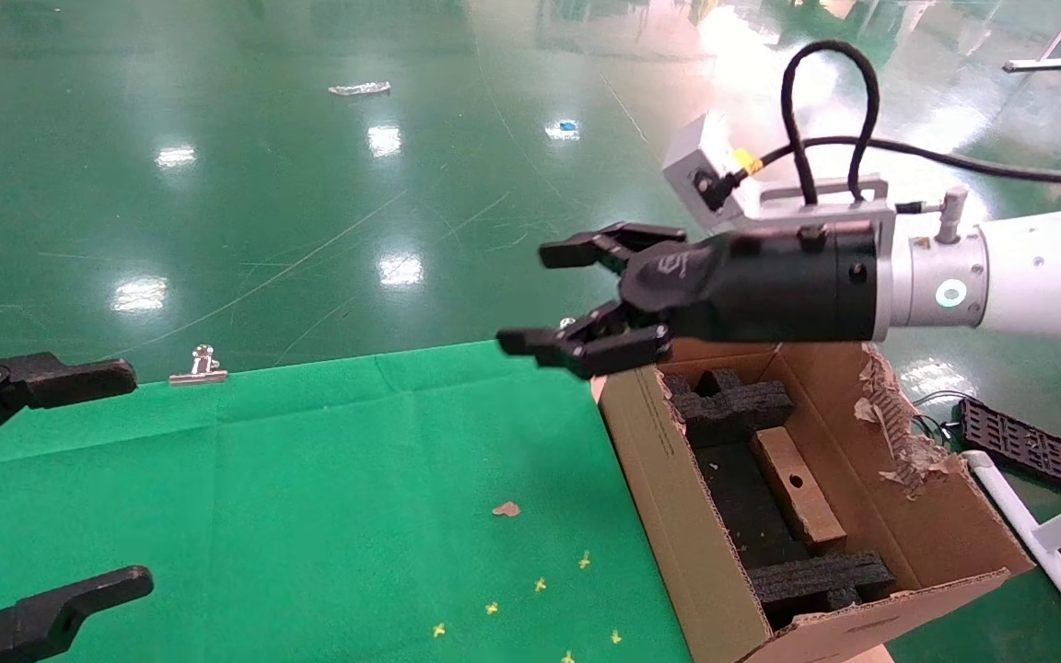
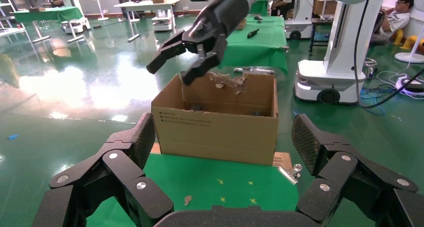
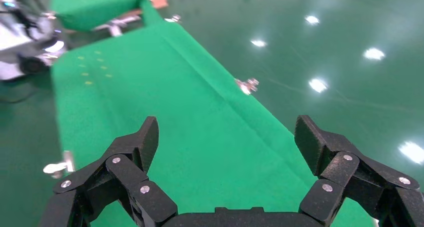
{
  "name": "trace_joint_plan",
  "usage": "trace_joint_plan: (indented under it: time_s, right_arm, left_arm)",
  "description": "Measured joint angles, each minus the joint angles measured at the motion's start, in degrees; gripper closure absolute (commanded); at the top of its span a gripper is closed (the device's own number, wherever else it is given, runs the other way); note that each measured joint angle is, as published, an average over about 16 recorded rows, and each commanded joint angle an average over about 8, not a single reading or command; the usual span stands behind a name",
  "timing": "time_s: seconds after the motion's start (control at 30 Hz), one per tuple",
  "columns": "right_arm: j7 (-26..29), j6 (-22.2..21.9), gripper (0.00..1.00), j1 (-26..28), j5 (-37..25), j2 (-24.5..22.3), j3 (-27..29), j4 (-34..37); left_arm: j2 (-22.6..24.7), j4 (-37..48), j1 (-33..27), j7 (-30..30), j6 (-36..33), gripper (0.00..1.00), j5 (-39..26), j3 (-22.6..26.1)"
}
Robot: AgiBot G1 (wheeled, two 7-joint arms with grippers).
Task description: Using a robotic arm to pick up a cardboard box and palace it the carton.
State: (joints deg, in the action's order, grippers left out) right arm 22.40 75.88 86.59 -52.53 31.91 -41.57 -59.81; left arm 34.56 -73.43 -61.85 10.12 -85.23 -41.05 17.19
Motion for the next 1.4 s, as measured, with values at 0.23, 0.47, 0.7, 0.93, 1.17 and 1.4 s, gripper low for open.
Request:
trace_joint_plan:
  time_s: [0.23, 0.47, 0.7, 0.93, 1.17, 1.4]
  right_arm:
    - [-3.4, 2.9, 0.0, -7.4, 3.1, 0.9, 7.5, -4.1]
    - [-6.9, 5.8, 0.0, -14.7, 6.3, 1.8, 15.1, -8.1]
    - [-10.0, 8.4, 0.0, -21.5, 9.2, 2.7, 21.9, -11.8]
    - [-11.7, 10.0, 0.0, -25.6, 11.0, 3.2, 26.1, -14.0]
    - [-12.0, 10.4, 0.0, -26.4, 11.4, 3.3, 26.9, -14.5]
    - [-11.8, 10.1, 0.0, -25.7, 11.1, 3.2, 26.2, -14.1]
  left_arm:
    - [0.0, 0.0, 0.0, 0.0, 0.0, 0.0, 0.0, 0.0]
    - [0.0, 0.0, 0.0, 0.0, 0.0, 0.0, 0.0, 0.0]
    - [0.0, 0.0, 0.0, 0.0, 0.0, 0.0, 0.0, 0.1]
    - [0.0, 0.0, 0.0, 0.0, 0.0, 0.0, 0.1, 0.1]
    - [0.0, 0.0, 0.0, 0.0, 0.1, 0.0, 0.1, 0.1]
    - [0.0, 0.0, 0.0, 0.0, 0.1, 0.0, 0.1, 0.1]
